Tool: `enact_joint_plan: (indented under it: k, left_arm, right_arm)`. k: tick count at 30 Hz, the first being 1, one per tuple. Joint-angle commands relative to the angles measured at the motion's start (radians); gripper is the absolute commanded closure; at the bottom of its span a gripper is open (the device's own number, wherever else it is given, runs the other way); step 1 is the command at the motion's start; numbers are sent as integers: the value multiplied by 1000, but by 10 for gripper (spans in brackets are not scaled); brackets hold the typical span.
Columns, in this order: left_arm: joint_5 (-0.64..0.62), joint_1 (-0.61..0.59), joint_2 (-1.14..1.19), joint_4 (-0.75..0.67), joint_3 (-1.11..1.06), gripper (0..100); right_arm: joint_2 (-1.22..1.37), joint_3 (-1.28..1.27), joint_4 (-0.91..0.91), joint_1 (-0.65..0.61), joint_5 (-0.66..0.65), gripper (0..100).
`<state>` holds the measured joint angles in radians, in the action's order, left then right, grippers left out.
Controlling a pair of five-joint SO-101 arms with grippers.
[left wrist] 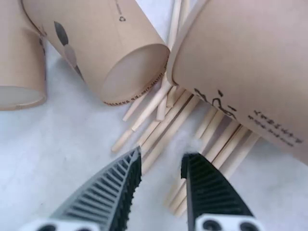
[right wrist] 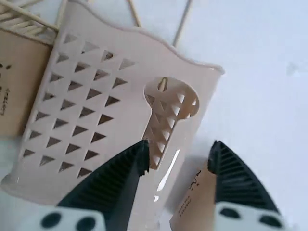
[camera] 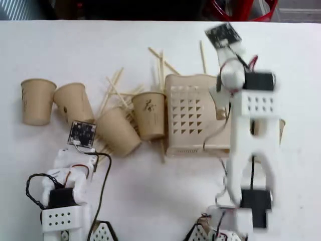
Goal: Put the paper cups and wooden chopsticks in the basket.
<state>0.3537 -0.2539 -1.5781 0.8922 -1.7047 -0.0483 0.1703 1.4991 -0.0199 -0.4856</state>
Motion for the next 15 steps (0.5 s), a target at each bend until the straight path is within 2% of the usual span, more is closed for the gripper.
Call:
enact_joint_plan:
  k: [1,8,15]
  left_arm:
    - [-12,12,4,-18,6,849]
    - [-12,12,4,-18,6,849]
    - [-12,12,4,-18,6,849]
  right_arm:
    - [193,241,70,2,26,745]
    - [501,457,93,50,25,746]
    - [621,582,165,105,21,747]
